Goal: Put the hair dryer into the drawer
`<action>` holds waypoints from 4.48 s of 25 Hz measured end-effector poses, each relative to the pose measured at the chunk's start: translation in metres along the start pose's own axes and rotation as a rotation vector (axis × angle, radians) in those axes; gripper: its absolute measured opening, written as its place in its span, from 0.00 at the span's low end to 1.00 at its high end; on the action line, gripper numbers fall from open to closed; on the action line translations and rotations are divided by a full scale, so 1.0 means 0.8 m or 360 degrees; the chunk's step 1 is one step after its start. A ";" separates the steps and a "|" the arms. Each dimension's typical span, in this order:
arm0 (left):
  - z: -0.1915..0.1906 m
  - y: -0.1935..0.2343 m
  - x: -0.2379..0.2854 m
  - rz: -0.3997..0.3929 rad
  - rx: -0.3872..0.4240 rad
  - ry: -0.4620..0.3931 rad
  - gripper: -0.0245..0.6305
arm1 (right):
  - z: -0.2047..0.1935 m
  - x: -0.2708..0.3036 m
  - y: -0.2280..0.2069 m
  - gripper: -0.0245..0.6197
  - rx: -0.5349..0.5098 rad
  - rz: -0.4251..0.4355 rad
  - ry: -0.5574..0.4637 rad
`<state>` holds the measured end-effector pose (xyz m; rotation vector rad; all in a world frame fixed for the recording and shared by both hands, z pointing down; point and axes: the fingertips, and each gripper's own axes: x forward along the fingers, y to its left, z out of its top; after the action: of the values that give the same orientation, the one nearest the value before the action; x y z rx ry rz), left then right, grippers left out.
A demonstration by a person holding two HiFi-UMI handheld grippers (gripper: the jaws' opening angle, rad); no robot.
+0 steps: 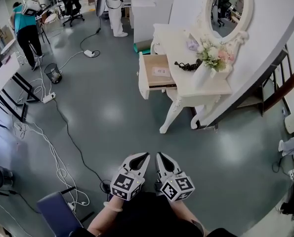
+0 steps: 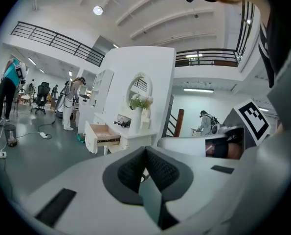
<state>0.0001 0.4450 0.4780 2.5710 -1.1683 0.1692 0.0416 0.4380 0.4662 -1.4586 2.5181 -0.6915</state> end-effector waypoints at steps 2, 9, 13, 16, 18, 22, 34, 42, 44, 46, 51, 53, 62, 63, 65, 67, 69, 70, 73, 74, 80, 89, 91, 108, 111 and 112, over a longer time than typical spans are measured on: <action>0.007 0.007 0.011 -0.0015 -0.0002 -0.0001 0.07 | 0.005 0.010 -0.005 0.08 0.0005 -0.0004 -0.0001; 0.035 0.035 0.048 -0.0065 -0.0008 0.0005 0.07 | 0.030 0.056 -0.021 0.08 0.0002 -0.0041 -0.0014; 0.046 0.055 0.067 -0.0083 0.0000 0.0025 0.07 | 0.041 0.083 -0.029 0.08 0.0012 -0.0055 -0.0014; 0.056 0.072 0.079 -0.0094 -0.0001 0.0029 0.07 | 0.049 0.103 -0.035 0.08 0.0010 -0.0075 -0.0030; 0.061 0.086 0.088 -0.0092 0.0000 0.0030 0.07 | 0.054 0.117 -0.040 0.08 0.0008 -0.0088 -0.0046; 0.071 0.111 0.099 -0.0083 -0.0007 0.0032 0.07 | 0.061 0.142 -0.045 0.08 0.0020 -0.0105 -0.0061; 0.094 0.185 0.132 -0.0095 -0.0055 0.0054 0.07 | 0.072 0.210 -0.063 0.08 0.0008 -0.0207 -0.0099; 0.106 0.217 0.158 -0.0158 -0.0043 0.0055 0.07 | 0.088 0.243 -0.083 0.08 -0.0008 -0.0287 -0.0159; 0.107 0.224 0.163 -0.0164 -0.0042 0.0059 0.07 | 0.090 0.251 -0.086 0.08 -0.0010 -0.0295 -0.0164; 0.109 0.231 0.167 -0.0168 -0.0046 0.0061 0.07 | 0.091 0.259 -0.087 0.08 -0.0011 -0.0300 -0.0163; 0.110 0.244 0.174 -0.0189 -0.0070 0.0062 0.07 | 0.090 0.272 -0.089 0.08 -0.0011 -0.0312 -0.0165; 0.110 0.247 0.175 -0.0194 -0.0069 0.0068 0.07 | 0.090 0.275 -0.089 0.08 0.0002 -0.0317 -0.0174; 0.104 0.243 0.168 -0.0206 -0.0079 0.0081 0.07 | 0.091 0.275 -0.084 0.08 0.0012 -0.0312 -0.0166; 0.103 0.245 0.166 -0.0197 -0.0090 0.0077 0.07 | 0.090 0.275 -0.083 0.08 0.0004 -0.0311 -0.0162; 0.104 0.247 0.163 -0.0181 -0.0121 0.0062 0.07 | 0.090 0.273 -0.083 0.08 -0.0012 -0.0315 -0.0161; 0.107 0.248 0.160 -0.0172 -0.0157 0.0044 0.07 | 0.089 0.272 -0.085 0.08 -0.0014 -0.0322 -0.0164; 0.106 0.247 0.158 -0.0169 -0.0165 0.0042 0.07 | 0.086 0.271 -0.088 0.08 -0.0001 -0.0329 -0.0159; 0.104 0.248 0.159 -0.0167 -0.0157 0.0052 0.07 | 0.084 0.272 -0.089 0.08 0.0007 -0.0330 -0.0156; 0.097 0.252 0.164 -0.0159 -0.0133 0.0087 0.07 | 0.080 0.277 -0.094 0.08 0.0024 -0.0322 -0.0155; 0.097 0.254 0.167 -0.0158 -0.0128 0.0091 0.07 | 0.081 0.279 -0.096 0.08 0.0025 -0.0322 -0.0158; 0.110 0.258 0.195 -0.0187 -0.0103 0.0097 0.07 | 0.099 0.292 -0.117 0.08 0.0010 -0.0361 -0.0200; 0.128 0.285 0.246 -0.0184 -0.0100 0.0103 0.07 | 0.126 0.324 -0.161 0.08 0.0027 -0.0412 -0.0189; 0.135 0.294 0.258 -0.0176 -0.0102 0.0094 0.07 | 0.132 0.335 -0.169 0.08 0.0020 -0.0410 -0.0182; 0.170 0.348 0.353 -0.0163 -0.0120 0.0096 0.07 | 0.177 0.410 -0.240 0.08 0.0006 -0.0434 -0.0150; 0.175 0.353 0.372 -0.0172 -0.0124 0.0110 0.07 | 0.184 0.419 -0.255 0.08 0.0007 -0.0449 -0.0142; 0.177 0.355 0.378 -0.0174 -0.0127 0.0113 0.07 | 0.186 0.422 -0.260 0.08 0.0010 -0.0457 -0.0140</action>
<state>-0.0166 0.0073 0.4806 2.5298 -0.9863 0.1833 0.0825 0.0162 0.4636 -1.8269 2.2629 -0.6582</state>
